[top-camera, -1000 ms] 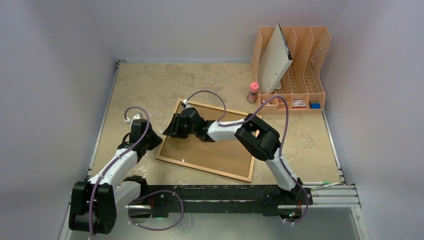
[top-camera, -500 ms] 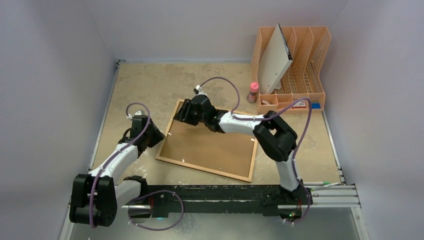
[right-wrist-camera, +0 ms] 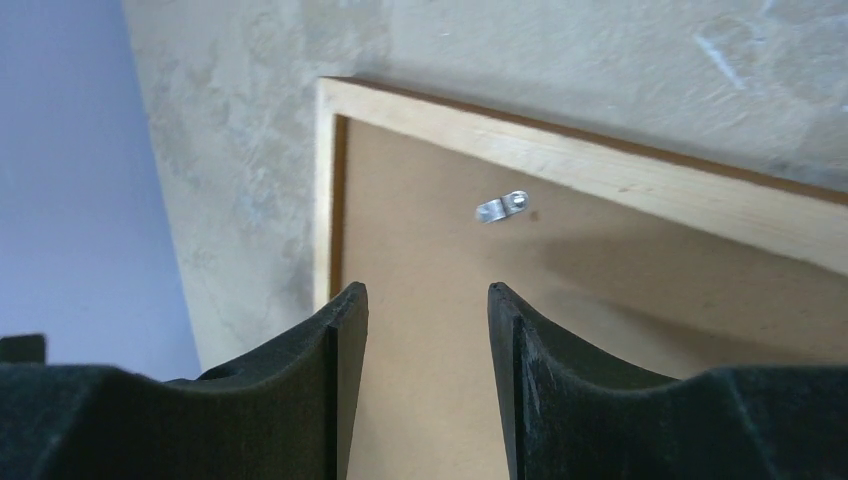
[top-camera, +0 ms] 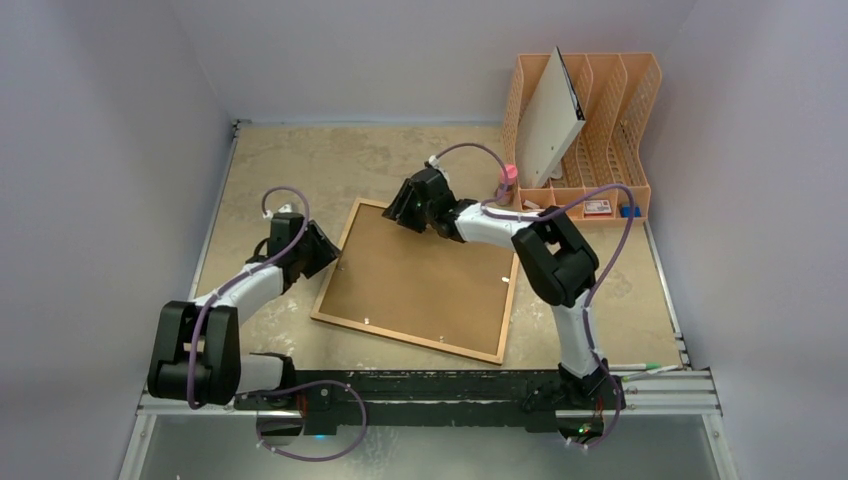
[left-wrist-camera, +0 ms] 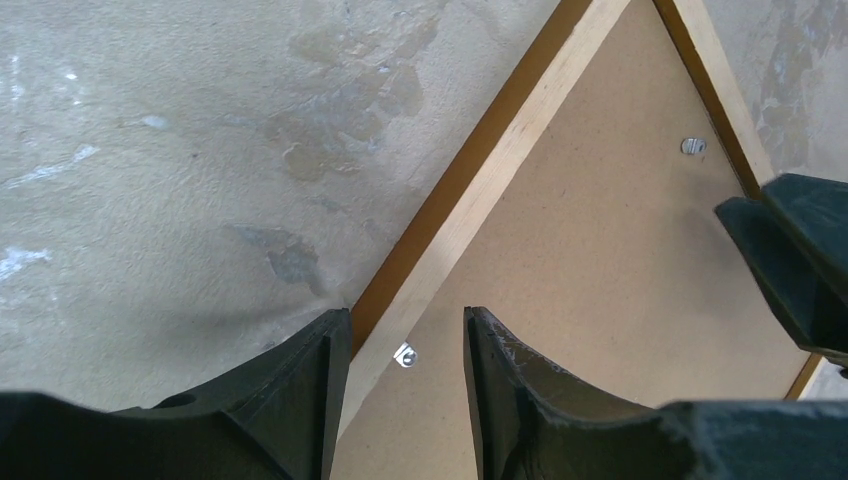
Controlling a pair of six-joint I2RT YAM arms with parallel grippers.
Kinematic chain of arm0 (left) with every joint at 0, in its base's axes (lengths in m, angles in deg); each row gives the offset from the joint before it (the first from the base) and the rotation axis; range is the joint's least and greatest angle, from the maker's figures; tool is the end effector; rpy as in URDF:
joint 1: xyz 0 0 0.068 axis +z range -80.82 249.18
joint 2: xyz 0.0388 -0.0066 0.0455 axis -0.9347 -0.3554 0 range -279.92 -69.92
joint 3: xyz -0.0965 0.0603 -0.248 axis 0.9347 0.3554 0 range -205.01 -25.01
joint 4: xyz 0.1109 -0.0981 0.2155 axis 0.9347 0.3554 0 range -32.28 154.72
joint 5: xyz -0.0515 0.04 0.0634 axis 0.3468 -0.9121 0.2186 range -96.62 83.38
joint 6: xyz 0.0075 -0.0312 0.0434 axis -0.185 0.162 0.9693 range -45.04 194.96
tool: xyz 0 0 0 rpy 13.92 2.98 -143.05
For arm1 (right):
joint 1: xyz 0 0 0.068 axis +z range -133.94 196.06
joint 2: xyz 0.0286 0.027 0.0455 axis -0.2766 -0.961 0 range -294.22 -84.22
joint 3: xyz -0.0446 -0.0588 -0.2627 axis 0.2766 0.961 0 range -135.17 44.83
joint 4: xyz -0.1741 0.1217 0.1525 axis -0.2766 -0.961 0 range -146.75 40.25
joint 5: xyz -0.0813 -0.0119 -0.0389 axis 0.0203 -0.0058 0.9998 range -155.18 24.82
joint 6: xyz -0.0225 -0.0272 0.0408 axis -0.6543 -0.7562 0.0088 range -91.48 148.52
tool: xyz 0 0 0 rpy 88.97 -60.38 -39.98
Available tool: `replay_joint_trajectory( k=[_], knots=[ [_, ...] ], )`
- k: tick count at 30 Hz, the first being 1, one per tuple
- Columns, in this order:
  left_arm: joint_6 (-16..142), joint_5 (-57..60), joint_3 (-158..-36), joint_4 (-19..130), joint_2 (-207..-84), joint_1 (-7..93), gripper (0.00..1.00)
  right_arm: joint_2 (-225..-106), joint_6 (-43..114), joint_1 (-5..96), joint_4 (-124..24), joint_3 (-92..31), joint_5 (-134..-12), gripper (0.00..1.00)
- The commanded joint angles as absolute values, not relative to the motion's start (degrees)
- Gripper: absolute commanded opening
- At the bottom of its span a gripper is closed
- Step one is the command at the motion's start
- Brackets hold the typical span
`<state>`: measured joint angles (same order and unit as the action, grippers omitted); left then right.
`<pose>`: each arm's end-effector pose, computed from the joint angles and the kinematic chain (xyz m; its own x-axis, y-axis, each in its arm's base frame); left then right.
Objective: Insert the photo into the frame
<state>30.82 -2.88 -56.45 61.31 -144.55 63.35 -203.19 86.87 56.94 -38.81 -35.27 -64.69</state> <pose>0.2432 -0.0271 0.1643 -0.6218 -0.6351 -0.4582 -0.4003 0.7607 -0.5110 0.3580 0.3094 0.1860 -0.7381 0.4870 -0.4670 -0.0390 0.6602 0.7501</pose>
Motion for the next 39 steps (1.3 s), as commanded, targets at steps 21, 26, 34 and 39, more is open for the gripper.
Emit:
replay_joint_trajectory(
  k=[21, 26, 34, 39],
  knots=[
    [31.43, 1.99, -57.99, 55.53, -148.85, 63.12, 0.34, -212.92, 91.06, 56.45, -46.22, -45.81, -59.23, 0.50],
    [31.76, 1.84, -57.92, 56.02, -148.62, 63.05, 0.34, -213.77, 92.35, 56.40, -49.06, -48.01, -55.57, 0.50],
    [32.03, 0.54, -58.07, 57.28, -148.24, 63.12, 0.33, -216.23, 91.73, 56.48, -51.94, -52.60, -53.17, 0.50],
    [32.16, 0.19, -58.04, 57.63, -148.28, 63.12, 0.33, -216.39, 90.48, 56.42, -51.93, -53.20, -54.78, 0.50]
  ],
)
